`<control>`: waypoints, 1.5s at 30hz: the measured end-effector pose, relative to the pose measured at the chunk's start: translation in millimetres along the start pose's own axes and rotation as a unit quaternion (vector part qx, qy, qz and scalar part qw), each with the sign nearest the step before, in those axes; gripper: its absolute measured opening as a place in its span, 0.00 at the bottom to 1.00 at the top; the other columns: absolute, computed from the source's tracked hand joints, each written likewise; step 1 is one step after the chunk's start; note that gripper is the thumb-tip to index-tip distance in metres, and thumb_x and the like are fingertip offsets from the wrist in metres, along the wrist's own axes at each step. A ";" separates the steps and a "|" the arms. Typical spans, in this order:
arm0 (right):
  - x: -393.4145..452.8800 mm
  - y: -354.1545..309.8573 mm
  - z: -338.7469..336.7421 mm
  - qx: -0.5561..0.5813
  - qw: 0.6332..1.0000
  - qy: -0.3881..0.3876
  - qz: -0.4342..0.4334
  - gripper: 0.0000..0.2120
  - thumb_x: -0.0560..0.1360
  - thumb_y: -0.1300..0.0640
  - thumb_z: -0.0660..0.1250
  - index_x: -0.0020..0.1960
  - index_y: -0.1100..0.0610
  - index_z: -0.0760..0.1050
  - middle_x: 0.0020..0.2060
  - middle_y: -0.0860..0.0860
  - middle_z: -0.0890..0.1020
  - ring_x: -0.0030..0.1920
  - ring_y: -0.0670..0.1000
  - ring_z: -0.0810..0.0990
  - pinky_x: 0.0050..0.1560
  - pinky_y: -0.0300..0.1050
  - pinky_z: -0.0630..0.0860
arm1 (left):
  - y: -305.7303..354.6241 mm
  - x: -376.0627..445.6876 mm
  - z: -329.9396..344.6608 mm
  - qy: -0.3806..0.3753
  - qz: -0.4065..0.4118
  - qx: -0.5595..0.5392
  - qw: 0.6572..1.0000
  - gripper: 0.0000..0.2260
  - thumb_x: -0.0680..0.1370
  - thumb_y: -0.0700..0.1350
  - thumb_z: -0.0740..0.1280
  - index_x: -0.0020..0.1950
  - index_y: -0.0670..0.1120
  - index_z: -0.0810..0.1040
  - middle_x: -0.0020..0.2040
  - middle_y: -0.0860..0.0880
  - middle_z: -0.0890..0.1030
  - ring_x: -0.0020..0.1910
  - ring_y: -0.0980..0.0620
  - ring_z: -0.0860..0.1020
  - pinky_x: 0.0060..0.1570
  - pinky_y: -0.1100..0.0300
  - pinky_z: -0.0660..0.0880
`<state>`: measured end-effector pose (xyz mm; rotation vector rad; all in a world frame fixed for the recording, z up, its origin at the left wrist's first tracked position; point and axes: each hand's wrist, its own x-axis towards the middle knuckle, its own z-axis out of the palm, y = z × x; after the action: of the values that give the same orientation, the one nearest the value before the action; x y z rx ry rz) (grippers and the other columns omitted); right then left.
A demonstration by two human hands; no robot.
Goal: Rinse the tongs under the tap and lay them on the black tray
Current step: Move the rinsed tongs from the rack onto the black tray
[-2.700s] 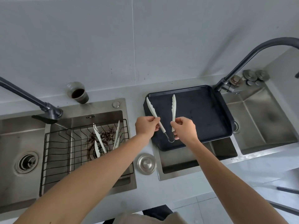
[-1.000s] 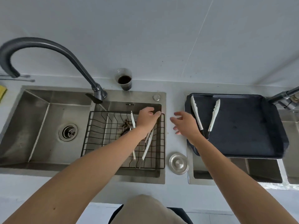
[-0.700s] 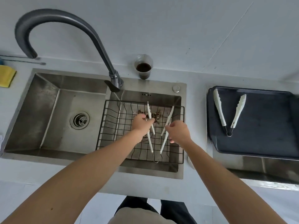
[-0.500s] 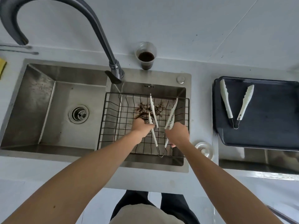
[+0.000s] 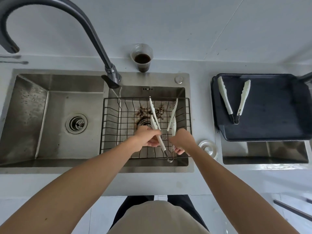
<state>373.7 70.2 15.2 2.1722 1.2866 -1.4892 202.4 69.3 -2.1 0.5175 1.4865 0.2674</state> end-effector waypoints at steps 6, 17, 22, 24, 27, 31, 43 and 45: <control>-15.6 7.9 -23.3 -0.008 0.996 0.056 -0.073 0.08 0.81 0.57 0.64 0.45 0.60 0.75 0.33 0.56 0.84 0.27 0.51 0.83 0.33 0.45 0.83 | 12.2 -19.0 23.8 0.044 0.113 -0.041 0.992 0.13 0.76 0.39 0.75 0.56 0.37 0.76 0.40 0.42 0.85 0.32 0.49 0.85 0.33 0.56 0.83; -35.2 59.4 -119.1 0.213 0.949 0.208 -0.106 0.06 0.78 0.61 0.66 0.52 0.63 0.78 0.38 0.58 0.85 0.30 0.50 0.80 0.30 0.43 0.81 | 93.7 -22.1 113.4 0.042 0.246 -0.051 0.967 0.10 0.77 0.41 0.76 0.56 0.38 0.84 0.47 0.39 0.86 0.42 0.46 0.86 0.46 0.50 0.86; -26.0 106.2 -176.4 0.254 0.929 0.253 -0.091 0.06 0.80 0.60 0.67 0.54 0.62 0.78 0.35 0.56 0.84 0.26 0.51 0.83 0.35 0.49 0.86 | 127.9 -17.1 184.8 0.003 0.272 -0.017 0.962 0.05 0.77 0.37 0.76 0.47 0.47 0.84 0.45 0.44 0.86 0.45 0.49 0.85 0.49 0.57 0.85; -21.4 124.6 -197.8 0.251 0.924 0.275 -0.085 0.05 0.80 0.59 0.67 0.53 0.61 0.79 0.37 0.55 0.84 0.28 0.52 0.83 0.35 0.50 0.86 | 137.5 -11.6 214.0 0.003 0.277 -0.005 0.961 0.06 0.76 0.38 0.76 0.51 0.44 0.85 0.47 0.44 0.88 0.47 0.47 0.87 0.49 0.57 0.85; -13.5 149.3 -225.7 0.255 0.920 0.291 -0.068 0.05 0.80 0.57 0.67 0.54 0.57 0.80 0.40 0.52 0.85 0.31 0.53 0.84 0.35 0.50 0.86 | 148.6 -4.4 255.0 0.026 0.274 0.006 0.961 0.04 0.75 0.38 0.77 0.45 0.46 0.85 0.46 0.41 0.88 0.45 0.48 0.87 0.48 0.56 0.85; -1.0 174.9 -255.1 0.254 0.916 0.306 -0.049 0.05 0.80 0.58 0.67 0.53 0.56 0.80 0.41 0.51 0.85 0.35 0.57 0.87 0.36 0.49 0.84 | 160.3 11.3 300.8 0.036 0.254 0.013 0.967 0.03 0.74 0.37 0.76 0.44 0.45 0.87 0.44 0.39 0.88 0.41 0.47 0.85 0.50 0.52 0.86; 58.4 213.4 -302.4 0.254 0.922 0.292 -0.013 0.05 0.79 0.60 0.66 0.50 0.57 0.81 0.39 0.51 0.86 0.37 0.58 0.87 0.43 0.58 0.87 | 184.8 72.6 378.1 0.108 0.229 0.095 0.963 0.08 0.75 0.40 0.72 0.38 0.37 0.86 0.36 0.40 0.86 0.40 0.39 0.86 0.47 0.45 0.85; 67.4 216.4 -306.9 0.234 0.929 0.287 -0.011 0.06 0.79 0.59 0.66 0.49 0.58 0.81 0.40 0.53 0.86 0.36 0.59 0.87 0.43 0.57 0.87 | 183.6 81.6 384.8 0.117 0.218 0.097 0.964 0.09 0.75 0.40 0.72 0.37 0.38 0.86 0.35 0.41 0.86 0.40 0.39 0.86 0.47 0.44 0.85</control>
<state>743.6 160.2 40.3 3.0868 1.1834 -1.3121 614.8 203.7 16.5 1.0012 1.6249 0.5461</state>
